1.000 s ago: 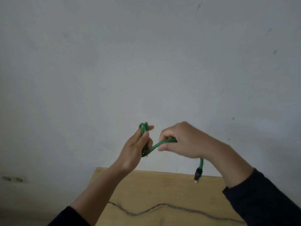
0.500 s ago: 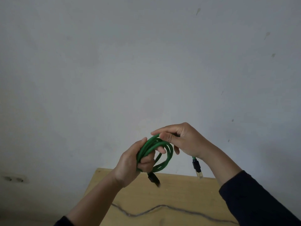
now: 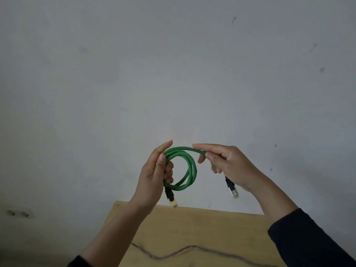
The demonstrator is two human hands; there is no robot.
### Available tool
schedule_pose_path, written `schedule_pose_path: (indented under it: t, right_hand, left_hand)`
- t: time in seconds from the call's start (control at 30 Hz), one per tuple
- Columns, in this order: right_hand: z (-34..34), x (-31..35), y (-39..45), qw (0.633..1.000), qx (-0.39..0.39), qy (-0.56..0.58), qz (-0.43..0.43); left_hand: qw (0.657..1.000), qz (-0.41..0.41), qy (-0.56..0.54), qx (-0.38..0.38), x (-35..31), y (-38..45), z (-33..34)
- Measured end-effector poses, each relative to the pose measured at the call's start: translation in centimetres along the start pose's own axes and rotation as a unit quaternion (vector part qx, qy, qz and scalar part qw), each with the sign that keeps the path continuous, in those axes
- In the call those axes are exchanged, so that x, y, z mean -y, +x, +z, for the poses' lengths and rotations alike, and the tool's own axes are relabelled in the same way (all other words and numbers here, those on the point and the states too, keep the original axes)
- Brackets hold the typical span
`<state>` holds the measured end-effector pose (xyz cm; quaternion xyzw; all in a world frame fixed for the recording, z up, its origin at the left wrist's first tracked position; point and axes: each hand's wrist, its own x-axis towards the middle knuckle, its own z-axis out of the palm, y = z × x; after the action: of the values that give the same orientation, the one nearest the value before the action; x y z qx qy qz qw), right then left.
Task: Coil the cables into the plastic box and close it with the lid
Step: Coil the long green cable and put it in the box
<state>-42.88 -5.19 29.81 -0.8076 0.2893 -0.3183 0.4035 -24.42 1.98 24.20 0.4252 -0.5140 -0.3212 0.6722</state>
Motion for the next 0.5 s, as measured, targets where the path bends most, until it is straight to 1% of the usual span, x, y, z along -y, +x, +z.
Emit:
schedule_pose_path:
  t: [0.07,0.13,0.2,0.3,0.37,0.4,0.47,0.5]
  right_hand:
    - [0.0,-0.3,-0.2,0.999,0.009,-0.042,0.0]
    - [0.1,-0.6,-0.2,0.995,-0.004,-0.1,0.016]
    - [0.0,-0.7,-0.1,0.991,-0.062,-0.118,0.023]
    - [0.1,-0.8,0.2,0.979,-0.176,-0.103,0.01]
    - [0.8,-0.9,0.4,0.972,-0.227,-0.063,0.016]
    - [1.4,-1.0,0.4,0.969,-0.244,-0.025,0.029]
    - [2.5,-1.3,0.3,0.961,-0.258,0.065,0.07]
    - [3.0,-1.4,0.2,0.956,-0.254,0.113,0.094]
  left_hand:
    - [1.0,0.009,-0.006,-0.005,-0.3,0.2,0.0]
    - [1.0,0.01,-0.007,-0.006,-0.5,0.2,-0.1]
    - [1.0,0.001,-0.005,0.005,-0.3,0.1,-0.1]
    - [0.999,-0.013,-0.014,0.043,0.1,-0.6,0.3]
    - [0.998,-0.023,-0.027,0.059,0.2,-1.1,1.0]
    - [0.997,-0.028,-0.033,0.061,0.2,-1.2,1.3]
    - [0.998,-0.03,-0.028,0.047,0.3,-1.2,1.6]
    - [0.999,-0.029,-0.018,0.035,0.4,-1.1,1.6]
